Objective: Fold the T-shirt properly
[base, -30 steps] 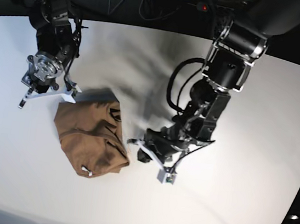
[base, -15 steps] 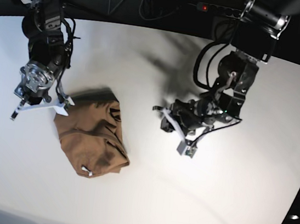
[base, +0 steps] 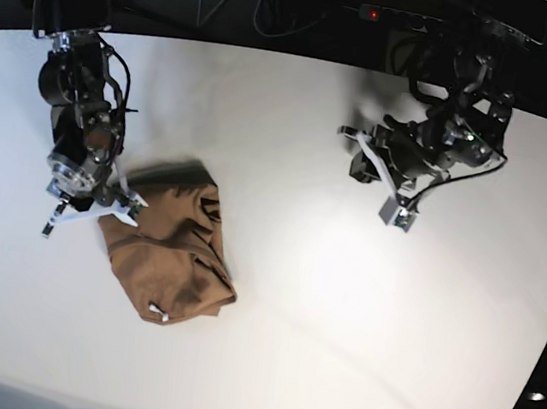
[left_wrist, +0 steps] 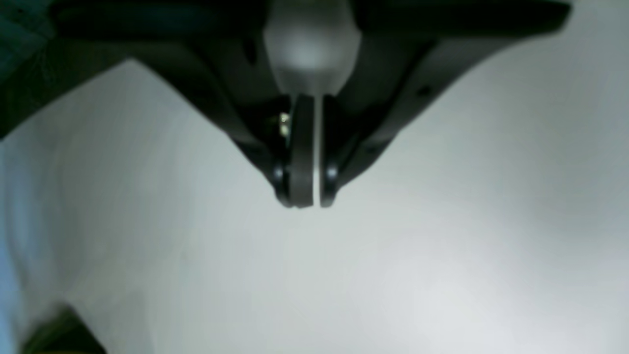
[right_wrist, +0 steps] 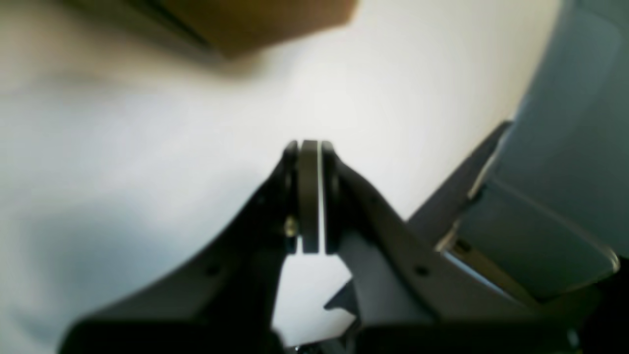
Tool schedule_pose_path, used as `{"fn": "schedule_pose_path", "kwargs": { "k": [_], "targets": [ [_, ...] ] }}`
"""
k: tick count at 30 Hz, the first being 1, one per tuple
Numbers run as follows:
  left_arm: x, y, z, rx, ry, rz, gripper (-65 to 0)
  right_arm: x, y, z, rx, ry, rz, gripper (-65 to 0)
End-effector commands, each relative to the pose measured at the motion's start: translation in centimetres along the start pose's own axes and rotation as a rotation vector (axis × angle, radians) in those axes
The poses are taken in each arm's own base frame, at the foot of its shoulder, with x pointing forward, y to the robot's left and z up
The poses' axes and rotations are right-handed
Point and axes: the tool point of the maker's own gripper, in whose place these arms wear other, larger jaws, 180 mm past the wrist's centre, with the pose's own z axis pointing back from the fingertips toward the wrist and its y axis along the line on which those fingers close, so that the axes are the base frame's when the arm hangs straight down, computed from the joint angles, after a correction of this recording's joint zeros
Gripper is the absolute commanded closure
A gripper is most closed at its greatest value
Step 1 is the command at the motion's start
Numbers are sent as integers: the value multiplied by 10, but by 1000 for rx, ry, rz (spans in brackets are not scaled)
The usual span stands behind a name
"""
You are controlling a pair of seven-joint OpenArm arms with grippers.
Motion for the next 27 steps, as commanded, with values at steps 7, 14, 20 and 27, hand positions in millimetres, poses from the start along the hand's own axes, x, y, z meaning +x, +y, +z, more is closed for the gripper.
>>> {"fn": "schedule_pose_path", "kwargs": {
  "k": [7, 14, 20, 27],
  "targets": [
    [3, 13, 30, 47, -25, 13, -26, 6, -29, -30, 8, -36, -14, 0],
    [-4, 30, 39, 92, -16, 50, -26, 8, -21, -50, 72, -51, -25, 0],
    [4, 30, 39, 91, -33, 46, -26, 49, 9, -41, 115, -97, 16, 0],
    [9, 30, 39, 91, -43, 41, -26, 87, 1, 0, 28, -135, 55, 0]
  ]
}}
